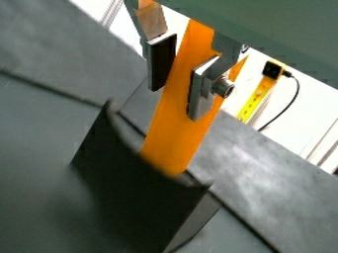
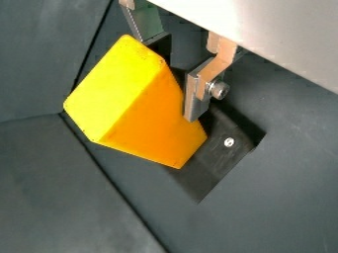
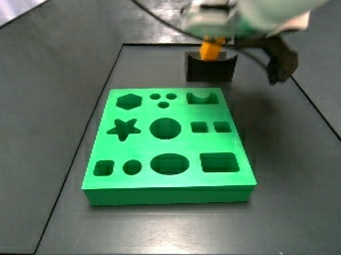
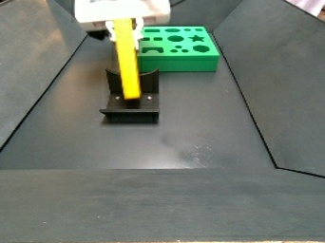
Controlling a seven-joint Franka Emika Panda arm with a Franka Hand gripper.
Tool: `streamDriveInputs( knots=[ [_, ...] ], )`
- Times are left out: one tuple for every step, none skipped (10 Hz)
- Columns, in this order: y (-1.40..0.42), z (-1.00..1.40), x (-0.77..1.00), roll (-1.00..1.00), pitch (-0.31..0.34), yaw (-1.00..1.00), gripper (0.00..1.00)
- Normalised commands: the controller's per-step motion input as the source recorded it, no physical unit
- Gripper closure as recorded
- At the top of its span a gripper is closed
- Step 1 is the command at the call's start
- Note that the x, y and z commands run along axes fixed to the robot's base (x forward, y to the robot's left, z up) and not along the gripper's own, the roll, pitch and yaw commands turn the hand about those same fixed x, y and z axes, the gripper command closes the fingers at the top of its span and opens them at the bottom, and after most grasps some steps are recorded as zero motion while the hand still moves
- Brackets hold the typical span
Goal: Pick up the rectangle object. Move up. Place the rectangle object on the fixture. Regrasp the rectangle object. Move to above the board. Insert the rectangle object.
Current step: Move to above the board.
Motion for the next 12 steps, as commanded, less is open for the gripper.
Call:
streamDriveInputs(
  knots=[
    [0.12, 1.0, 0.13, -0.01, 0.207, 0.31, 1.0],
    [0.12, 1.0, 0.13, -0.01, 0.159, 0.32, 1.0],
    [0.11, 1.0, 0.13, -0.01, 0.07, 0.3, 1.0],
    [0.1, 1.0, 0.12, -0.01, -0.009, 0.27, 1.0],
    [0.09, 1.0, 0.12, -0.01, -0.048, 0.23, 1.0],
    [0.09, 1.0, 0.11, -0.01, -0.073, 0.17, 1.0],
    [0.08, 1.0, 0.11, -0.01, -0.088, 0.12, 1.0],
    [0.07, 1.0, 0.1, -0.01, -0.083, 0.07, 1.0],
    [0.07, 1.0, 0.09, -0.01, -0.068, 0.03, 1.0],
    [0.06, 1.0, 0.09, -0.01, -0.041, -0.01, 1.0],
    [0.05, 1.0, 0.08, 0.0, -0.002, -0.03, 1.0],
    [0.04, 1.0, 0.08, 0.0, 0.03, -0.05, 1.0]
  ],
)
